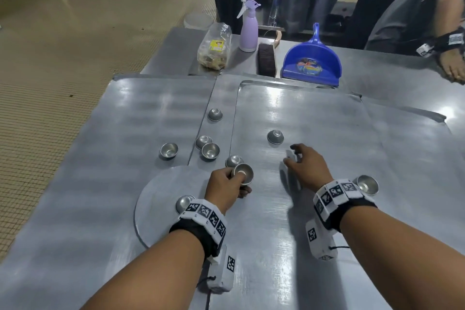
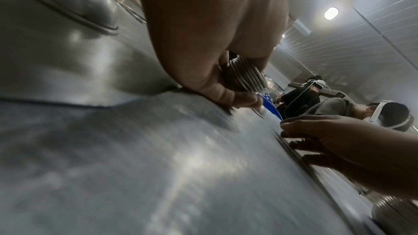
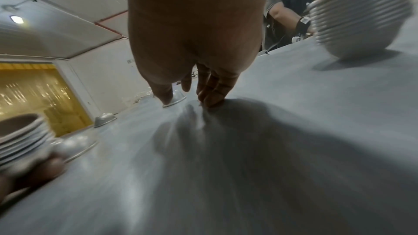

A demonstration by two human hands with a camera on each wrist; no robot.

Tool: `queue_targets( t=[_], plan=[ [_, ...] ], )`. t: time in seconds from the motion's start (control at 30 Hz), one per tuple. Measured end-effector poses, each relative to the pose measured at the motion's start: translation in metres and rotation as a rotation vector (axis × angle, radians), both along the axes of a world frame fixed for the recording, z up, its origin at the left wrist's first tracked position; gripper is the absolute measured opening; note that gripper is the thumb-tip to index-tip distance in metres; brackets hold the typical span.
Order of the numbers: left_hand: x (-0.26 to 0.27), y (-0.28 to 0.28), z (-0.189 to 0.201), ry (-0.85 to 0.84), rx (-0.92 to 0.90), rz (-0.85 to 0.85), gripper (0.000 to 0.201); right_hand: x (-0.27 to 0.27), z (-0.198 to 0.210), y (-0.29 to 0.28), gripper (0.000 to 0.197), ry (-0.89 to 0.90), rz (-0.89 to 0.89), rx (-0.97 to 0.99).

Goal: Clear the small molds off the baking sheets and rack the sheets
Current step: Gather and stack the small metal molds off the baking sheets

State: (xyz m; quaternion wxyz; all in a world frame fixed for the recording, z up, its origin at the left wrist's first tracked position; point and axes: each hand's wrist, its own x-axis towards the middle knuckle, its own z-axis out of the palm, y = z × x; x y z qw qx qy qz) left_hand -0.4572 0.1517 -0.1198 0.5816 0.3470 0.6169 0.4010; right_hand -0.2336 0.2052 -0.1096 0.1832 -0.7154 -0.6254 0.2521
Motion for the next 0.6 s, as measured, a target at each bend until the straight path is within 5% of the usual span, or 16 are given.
queue_targets(
  t=[0.33, 0.6],
  plan=[
    [0.001, 0.001, 0.001, 0.011, 0.003, 0.012, 0.019, -0.01, -0.004, 0.062, 0.07, -0.107, 0.116, -0.069],
    [0.003, 0.001, 0.001, 0.008, 0.003, 0.019, 0.019, -0.023, -0.004, 0.067, 0.04, -0.17, 0.149, -0.082]
  ],
)
